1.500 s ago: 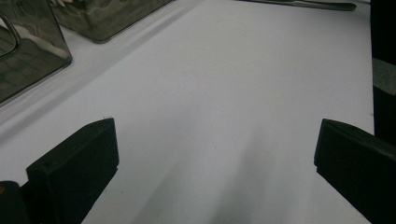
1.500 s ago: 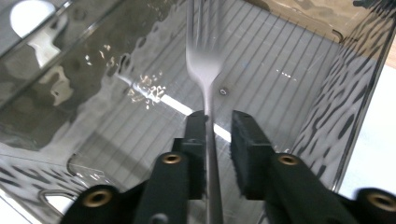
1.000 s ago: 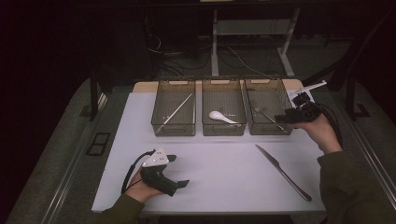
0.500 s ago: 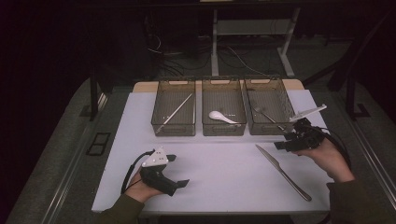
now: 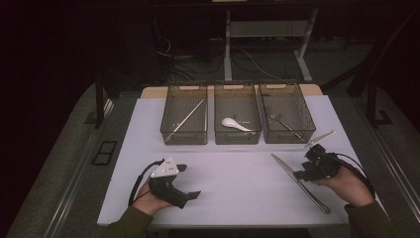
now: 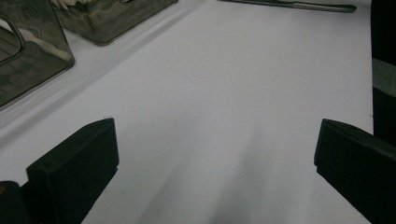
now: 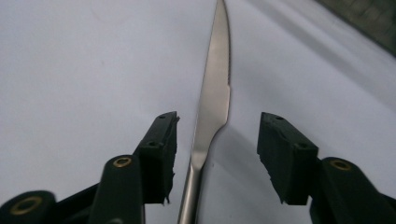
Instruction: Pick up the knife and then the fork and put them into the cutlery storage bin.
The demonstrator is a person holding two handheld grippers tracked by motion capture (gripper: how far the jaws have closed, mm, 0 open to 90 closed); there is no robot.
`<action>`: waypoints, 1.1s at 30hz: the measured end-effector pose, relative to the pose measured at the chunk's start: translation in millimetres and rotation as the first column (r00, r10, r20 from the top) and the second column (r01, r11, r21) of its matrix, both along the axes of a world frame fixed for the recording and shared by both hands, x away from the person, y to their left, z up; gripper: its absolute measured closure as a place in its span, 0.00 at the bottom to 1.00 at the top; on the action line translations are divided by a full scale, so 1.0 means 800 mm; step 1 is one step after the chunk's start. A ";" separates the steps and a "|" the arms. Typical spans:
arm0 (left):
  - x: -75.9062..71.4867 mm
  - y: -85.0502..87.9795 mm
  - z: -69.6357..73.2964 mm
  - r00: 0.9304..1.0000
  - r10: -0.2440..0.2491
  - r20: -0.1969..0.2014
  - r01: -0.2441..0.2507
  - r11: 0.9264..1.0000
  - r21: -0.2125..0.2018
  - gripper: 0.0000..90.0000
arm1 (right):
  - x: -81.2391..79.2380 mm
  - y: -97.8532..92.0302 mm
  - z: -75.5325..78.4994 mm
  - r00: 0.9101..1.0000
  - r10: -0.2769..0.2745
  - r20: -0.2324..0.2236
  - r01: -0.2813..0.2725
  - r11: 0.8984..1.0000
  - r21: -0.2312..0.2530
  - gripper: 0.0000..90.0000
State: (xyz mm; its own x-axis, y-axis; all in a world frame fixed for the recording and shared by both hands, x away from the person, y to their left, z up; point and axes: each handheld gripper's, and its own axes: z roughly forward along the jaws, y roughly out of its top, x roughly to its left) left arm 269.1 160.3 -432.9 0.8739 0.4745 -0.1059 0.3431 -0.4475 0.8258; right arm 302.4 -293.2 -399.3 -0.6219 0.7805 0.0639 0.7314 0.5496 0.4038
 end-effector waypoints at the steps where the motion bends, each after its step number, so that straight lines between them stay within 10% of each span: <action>1: 0.000 0.000 0.000 1.000 0.000 0.000 0.000 1.000 0.000 0.00 | -0.001 0.001 -0.001 1.000 0.002 -0.009 -0.002 1.000 -0.011 0.57; 14: 0.000 -0.001 0.000 1.000 0.001 0.002 -0.001 1.000 -0.005 0.00 | -0.014 0.006 -0.021 0.989 0.043 -0.139 -0.056 0.994 -0.091 0.78; 33: 0.000 -0.002 -0.001 1.000 -0.005 -0.001 0.005 1.000 0.007 0.00 | -0.009 0.026 -0.026 0.982 0.059 -0.179 -0.099 0.971 -0.220 0.88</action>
State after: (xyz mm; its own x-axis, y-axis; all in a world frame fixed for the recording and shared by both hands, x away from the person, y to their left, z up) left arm 269.2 158.7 -434.0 0.8764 0.4704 -0.1038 0.3415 -0.4548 0.8225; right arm 295.5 -272.2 -419.8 -0.6774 0.7356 0.0008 0.7289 0.6711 0.1355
